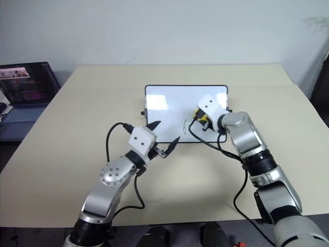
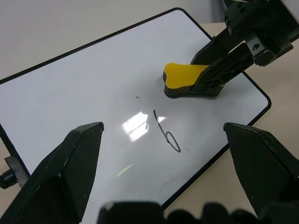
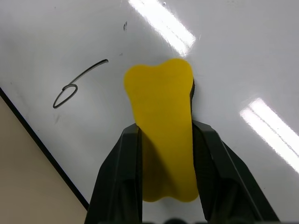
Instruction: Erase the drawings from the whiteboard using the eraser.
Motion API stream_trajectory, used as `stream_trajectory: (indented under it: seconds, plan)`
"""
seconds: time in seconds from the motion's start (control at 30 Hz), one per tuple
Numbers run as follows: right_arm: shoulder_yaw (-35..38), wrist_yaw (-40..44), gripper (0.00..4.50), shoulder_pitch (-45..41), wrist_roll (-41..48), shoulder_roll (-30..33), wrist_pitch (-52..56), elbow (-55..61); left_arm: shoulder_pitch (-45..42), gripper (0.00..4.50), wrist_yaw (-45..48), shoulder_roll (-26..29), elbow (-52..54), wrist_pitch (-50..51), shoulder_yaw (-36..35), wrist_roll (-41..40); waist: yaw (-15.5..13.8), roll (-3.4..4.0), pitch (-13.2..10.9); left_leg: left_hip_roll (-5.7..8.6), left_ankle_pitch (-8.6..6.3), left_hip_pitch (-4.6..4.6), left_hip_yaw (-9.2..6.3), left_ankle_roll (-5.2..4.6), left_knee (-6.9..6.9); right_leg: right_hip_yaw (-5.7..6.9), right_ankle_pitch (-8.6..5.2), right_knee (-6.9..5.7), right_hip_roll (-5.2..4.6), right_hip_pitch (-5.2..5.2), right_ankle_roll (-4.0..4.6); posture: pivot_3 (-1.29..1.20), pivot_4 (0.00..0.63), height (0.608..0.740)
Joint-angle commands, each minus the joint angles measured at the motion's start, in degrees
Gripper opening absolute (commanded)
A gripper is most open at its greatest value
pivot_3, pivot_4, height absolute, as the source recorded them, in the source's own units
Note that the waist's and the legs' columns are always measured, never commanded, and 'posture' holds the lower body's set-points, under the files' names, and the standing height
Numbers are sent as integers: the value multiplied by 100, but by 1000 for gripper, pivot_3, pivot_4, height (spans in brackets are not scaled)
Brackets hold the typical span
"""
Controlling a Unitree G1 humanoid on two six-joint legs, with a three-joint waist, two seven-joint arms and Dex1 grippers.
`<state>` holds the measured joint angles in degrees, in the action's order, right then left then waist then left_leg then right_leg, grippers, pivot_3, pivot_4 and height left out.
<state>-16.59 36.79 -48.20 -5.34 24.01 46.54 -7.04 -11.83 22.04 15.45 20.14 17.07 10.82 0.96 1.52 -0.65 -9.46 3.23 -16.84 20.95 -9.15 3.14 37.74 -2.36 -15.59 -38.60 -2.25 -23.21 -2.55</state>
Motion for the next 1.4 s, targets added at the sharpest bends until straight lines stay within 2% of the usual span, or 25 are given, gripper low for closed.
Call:
stream_trajectory:
  seconds: [0.03, 0.4, 0.63, 0.77, 1.0, 1.4]
  plan:
    - [322, -135, 1144, -8, 130, -33, 222, 464, -109, 4500, 58, 50, 373, -13, -80, -61, 0, -1, -1, 0, 0, 2, 0, 0, 0, 0, 0, 1, 0, -1, 0, 0, 150, 740]
    - [1365, -873, 1144, 432, 641, -471, 557, 1723, -18, 4500, -119, 46, 808, 426, -388, -177, -1, 0, -1, -1, -1, 12, 2, 2, -5, -3, -3, 14, 0, -8, -4, 0, 150, 740]
    - [2079, -1548, 1144, 1488, 978, -958, 300, 2720, 629, 4500, -552, -139, 1120, 502, -586, -104, -2, 0, 0, -3, -1, 11, 1, 2, -17, -2, -3, 25, -1, -7, -4, 0, 150, 740]
    - [2012, -1780, 1144, 2316, 955, -1072, 19, 3178, 821, 4500, -834, -262, 1080, 365, -581, 35, -4, 0, 0, -4, -1, 11, 1, 2, -23, -2, -2, 36, -1, -3, -4, 0, 150, 740]
    - [1792, -2092, 1144, 2908, 772, -1047, -410, 3281, 1049, 4500, -1473, -308, 967, 113, -694, 577, 14, 0, 0, -7, 2, -9, 14, 2, -68, -10, -2, 51, 0, -2, -4, 0, 150, 740]
    - [1729, -2202, 1144, 2930, 870, -948, -492, 3180, 1266, 4500, -1413, -340, 1128, 77, -660, 530, 10, -1, 0, -9, 11, -5, 16, 19, -73, -8, -3, 61, 2, -2, -4, 0, 150, 740]
